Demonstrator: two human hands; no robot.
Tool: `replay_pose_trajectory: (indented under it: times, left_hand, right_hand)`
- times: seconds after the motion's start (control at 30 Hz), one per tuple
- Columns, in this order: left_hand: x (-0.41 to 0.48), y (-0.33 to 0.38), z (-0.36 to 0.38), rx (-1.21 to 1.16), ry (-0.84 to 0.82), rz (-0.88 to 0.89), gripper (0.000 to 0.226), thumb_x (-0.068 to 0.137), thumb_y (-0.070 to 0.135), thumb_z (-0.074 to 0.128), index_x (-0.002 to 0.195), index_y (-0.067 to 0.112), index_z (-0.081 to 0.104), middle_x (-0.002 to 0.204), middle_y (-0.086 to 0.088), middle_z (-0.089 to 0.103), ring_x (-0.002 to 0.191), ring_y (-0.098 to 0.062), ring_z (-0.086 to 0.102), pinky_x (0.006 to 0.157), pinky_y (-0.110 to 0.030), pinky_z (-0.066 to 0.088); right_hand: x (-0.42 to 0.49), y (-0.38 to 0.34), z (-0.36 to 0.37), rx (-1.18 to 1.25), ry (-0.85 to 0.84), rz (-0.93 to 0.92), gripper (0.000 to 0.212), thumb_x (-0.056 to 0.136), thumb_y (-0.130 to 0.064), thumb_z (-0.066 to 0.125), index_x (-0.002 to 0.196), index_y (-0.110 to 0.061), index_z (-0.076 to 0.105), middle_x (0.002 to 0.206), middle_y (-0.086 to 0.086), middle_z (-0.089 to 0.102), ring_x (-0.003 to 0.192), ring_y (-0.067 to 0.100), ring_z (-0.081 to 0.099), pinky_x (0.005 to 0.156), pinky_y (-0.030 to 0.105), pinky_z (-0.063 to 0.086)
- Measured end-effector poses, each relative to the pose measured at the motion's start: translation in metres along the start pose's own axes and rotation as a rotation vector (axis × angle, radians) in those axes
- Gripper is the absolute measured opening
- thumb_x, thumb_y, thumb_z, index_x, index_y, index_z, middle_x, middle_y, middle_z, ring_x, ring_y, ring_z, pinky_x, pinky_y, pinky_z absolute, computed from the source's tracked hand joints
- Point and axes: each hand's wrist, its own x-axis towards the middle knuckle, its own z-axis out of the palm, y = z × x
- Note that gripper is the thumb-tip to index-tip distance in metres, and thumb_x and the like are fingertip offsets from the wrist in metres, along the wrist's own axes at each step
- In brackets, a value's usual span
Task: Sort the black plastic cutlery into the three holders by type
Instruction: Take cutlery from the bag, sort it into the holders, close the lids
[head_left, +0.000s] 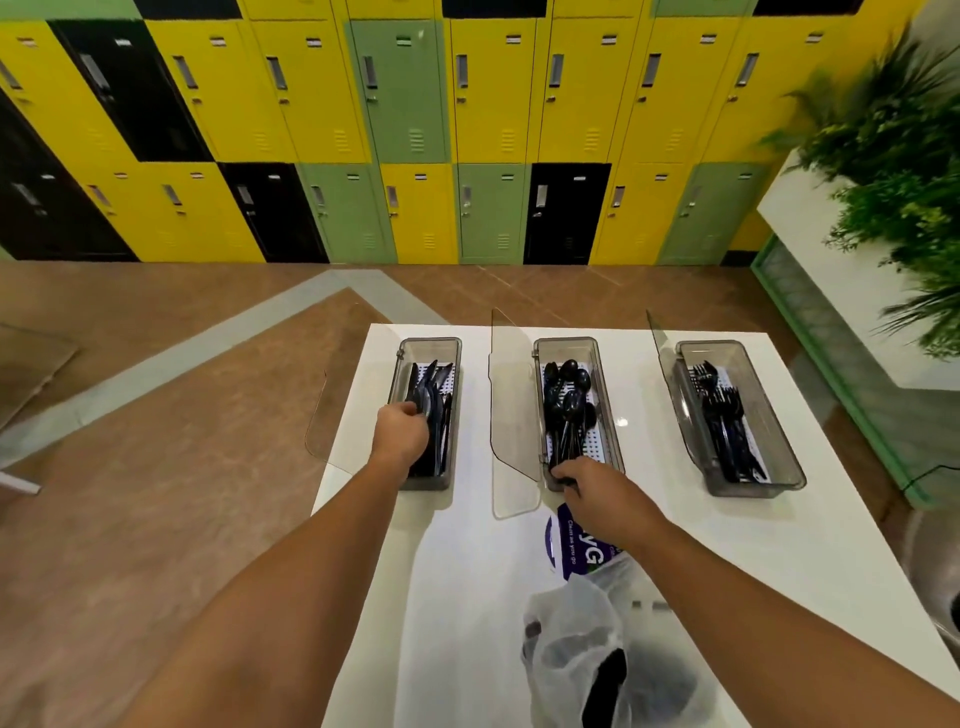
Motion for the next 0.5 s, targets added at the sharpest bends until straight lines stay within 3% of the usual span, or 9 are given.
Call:
replay_pose_trajectory:
  times: [0.13, 0.23, 0.33, 0.4, 0.5]
  left_hand:
    - [-0.025, -0.009, -0.003, -0.055, 0.133, 0.135, 0.015, 0.098, 0.016, 0.056, 0.104, 0.011, 0.069, 0.097, -0.008, 0.071, 0.082, -0.021, 0.063, 0.066, -0.024, 0.045]
    - [-0.056, -0.017, -0.001, -0.16, 0.123, 0.298, 0.022, 0.1, 0.022, 0.058, 0.084, 0.008, 0.064, 0.07, -0.006, 0.062, 0.062, -0.018, 0.057, 0.057, -0.028, 0.046]
    - [-0.105, -0.027, 0.011, -0.151, -0.029, 0.461, 0.034, 0.1, 0.021, 0.059, 0.069, 0.01, 0.054, 0.057, -0.001, 0.049, 0.054, -0.012, 0.044, 0.054, -0.029, 0.04]
    - [-0.134, -0.037, 0.025, -0.083, -0.189, 0.517, 0.035, 0.096, 0.033, 0.063, 0.068, 0.016, 0.052, 0.057, 0.005, 0.049, 0.055, -0.011, 0.044, 0.057, -0.032, 0.039]
    - [-0.173, -0.042, 0.051, 0.232, -0.491, 0.512, 0.036, 0.078, 0.065, 0.066, 0.092, 0.033, 0.059, 0.074, 0.015, 0.06, 0.064, -0.007, 0.056, 0.062, -0.032, 0.045]
  right_hand:
    - [-0.008, -0.005, -0.006, 0.042, 0.078, -0.013, 0.034, 0.096, -0.008, 0.046, 0.118, -0.019, 0.068, 0.119, -0.002, 0.062, 0.101, 0.019, 0.062, 0.086, 0.035, 0.053]
    - [-0.018, -0.011, -0.017, 0.105, 0.149, 0.003, 0.033, 0.092, -0.001, 0.045, 0.099, -0.021, 0.071, 0.106, -0.004, 0.065, 0.095, 0.017, 0.062, 0.084, 0.036, 0.055]
    - [-0.037, -0.01, -0.029, 0.171, 0.137, 0.053, 0.039, 0.083, 0.004, 0.041, 0.069, -0.026, 0.063, 0.079, -0.006, 0.065, 0.074, 0.015, 0.062, 0.067, 0.035, 0.055]
    - [-0.05, -0.008, -0.032, 0.187, 0.105, 0.062, 0.042, 0.077, 0.006, 0.041, 0.06, -0.027, 0.059, 0.068, -0.007, 0.062, 0.066, 0.013, 0.059, 0.062, 0.029, 0.05]
    - [-0.075, 0.0, -0.031, 0.212, 0.025, 0.088, 0.035, 0.07, 0.006, 0.043, 0.055, -0.021, 0.058, 0.059, 0.003, 0.063, 0.057, 0.015, 0.059, 0.056, 0.026, 0.047]
